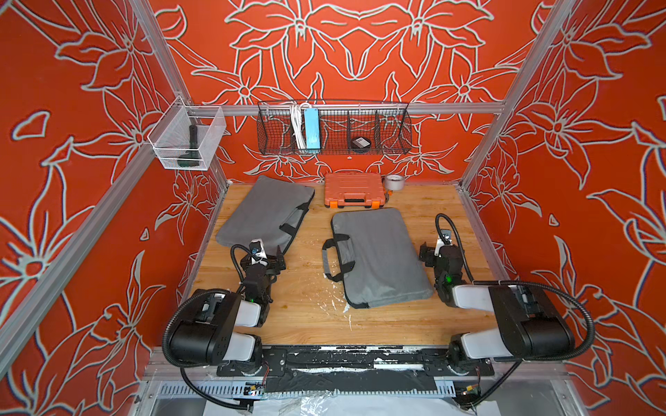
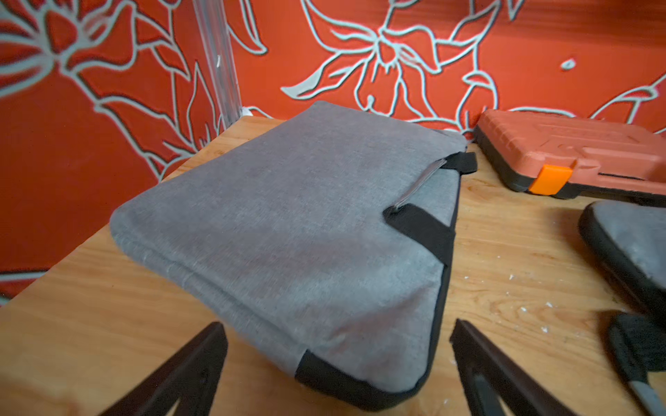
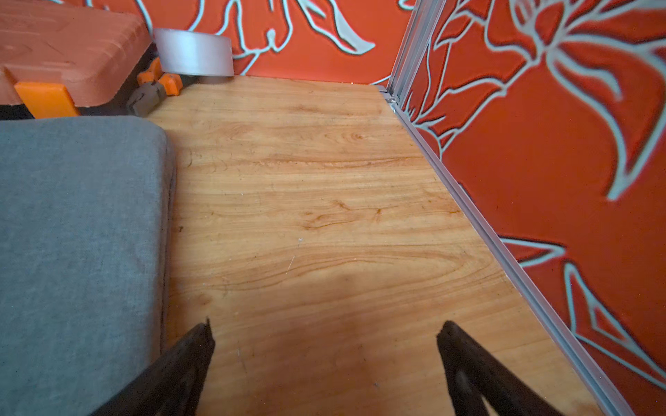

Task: Put the mouse into the laptop bag
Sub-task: Reset both arms

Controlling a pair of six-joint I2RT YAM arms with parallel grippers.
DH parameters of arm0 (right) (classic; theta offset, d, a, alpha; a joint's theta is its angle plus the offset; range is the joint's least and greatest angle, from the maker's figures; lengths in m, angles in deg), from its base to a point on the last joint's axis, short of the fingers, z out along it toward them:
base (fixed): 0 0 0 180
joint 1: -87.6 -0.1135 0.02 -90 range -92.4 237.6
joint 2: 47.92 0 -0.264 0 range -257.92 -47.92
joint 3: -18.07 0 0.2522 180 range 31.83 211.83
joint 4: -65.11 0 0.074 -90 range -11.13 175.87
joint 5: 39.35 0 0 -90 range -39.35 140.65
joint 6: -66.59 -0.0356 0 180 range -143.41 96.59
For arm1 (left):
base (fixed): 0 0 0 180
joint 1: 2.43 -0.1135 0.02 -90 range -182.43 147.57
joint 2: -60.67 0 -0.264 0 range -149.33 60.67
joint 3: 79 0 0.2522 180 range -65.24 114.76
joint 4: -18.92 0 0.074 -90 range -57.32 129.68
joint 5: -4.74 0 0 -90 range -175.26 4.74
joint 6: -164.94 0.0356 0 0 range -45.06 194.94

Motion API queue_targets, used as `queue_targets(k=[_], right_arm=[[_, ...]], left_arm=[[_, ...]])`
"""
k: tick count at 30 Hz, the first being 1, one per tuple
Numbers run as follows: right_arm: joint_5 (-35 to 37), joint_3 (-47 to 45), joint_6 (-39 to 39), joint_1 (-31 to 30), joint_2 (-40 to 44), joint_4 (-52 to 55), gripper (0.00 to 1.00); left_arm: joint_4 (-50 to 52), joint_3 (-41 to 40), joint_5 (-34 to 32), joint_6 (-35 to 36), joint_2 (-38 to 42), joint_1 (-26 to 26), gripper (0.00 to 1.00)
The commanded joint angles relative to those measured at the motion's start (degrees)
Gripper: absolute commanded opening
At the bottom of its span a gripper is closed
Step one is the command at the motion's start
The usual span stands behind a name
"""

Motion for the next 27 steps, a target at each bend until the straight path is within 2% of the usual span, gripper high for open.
queue_targets(k=[1, 3, 27], right_arm=[[-0.7, 1.3, -1.1, 0.4, 0.6, 1.4, 0.99], [-0.8, 1.2, -1.0, 0.4, 0.5, 1.0, 0.99], [-2.1, 2.3, -1.7, 1.2, -0.1, 2.6, 0.99]], left_arm=[[-3.4, -0.2, 2.3, 1.2, -1.0, -0.3, 0.98], [-0.7, 0.4, 2.7, 1.0, 0.0, -0.3, 0.98], [-1.5, 0.2, 2.6, 1.1, -0.3, -0.3, 0.98]])
